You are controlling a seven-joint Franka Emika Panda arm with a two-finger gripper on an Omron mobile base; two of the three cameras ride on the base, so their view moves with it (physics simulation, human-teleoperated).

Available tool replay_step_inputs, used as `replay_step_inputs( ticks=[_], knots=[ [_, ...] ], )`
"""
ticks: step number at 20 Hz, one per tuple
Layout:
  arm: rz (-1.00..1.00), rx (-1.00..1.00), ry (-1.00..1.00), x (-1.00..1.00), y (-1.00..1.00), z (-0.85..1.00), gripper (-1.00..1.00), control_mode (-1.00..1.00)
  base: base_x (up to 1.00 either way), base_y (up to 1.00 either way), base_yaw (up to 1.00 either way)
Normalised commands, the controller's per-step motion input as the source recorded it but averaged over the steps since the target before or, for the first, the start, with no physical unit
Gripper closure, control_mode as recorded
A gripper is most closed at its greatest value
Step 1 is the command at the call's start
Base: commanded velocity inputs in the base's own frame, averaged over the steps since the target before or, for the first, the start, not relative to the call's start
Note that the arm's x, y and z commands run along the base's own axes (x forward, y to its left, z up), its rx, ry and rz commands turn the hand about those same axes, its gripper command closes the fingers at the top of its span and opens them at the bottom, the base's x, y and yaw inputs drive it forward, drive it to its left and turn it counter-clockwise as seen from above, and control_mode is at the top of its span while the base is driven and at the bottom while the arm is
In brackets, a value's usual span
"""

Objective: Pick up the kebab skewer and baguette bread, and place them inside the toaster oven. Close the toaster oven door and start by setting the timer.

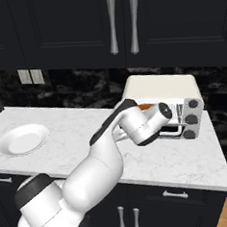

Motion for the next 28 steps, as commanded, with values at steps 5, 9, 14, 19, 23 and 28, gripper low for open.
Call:
replay_step_inputs(
  ticks=[5,9,14,19,23,28],
  knots=[
    [-0.13,-0.21,-0.38,0.71,0.23,0.04,-1.0,-1.0,0.0,0.0,0.0],
    [-0.1,-0.17,-0.21,0.59,0.0,0.19,-1.0,-1.0,0.0,0.0,0.0],
    [-0.09,-0.19,-0.16,0.66,0.0,0.28,-1.0,-1.0,0.0,0.0,0.0],
    [-0.08,-0.16,-0.12,0.47,0.0,0.06,-1.0,-1.0,0.0,0.0,0.0],
    [-0.06,-0.13,-0.1,0.18,0.0,0.0,-1.0,-1.0,0.0,0.0,0.0],
    [-0.06,-0.12,-0.11,0.2,0.0,0.0,-1.0,-1.0,0.0,0.0,0.0]
  ],
)
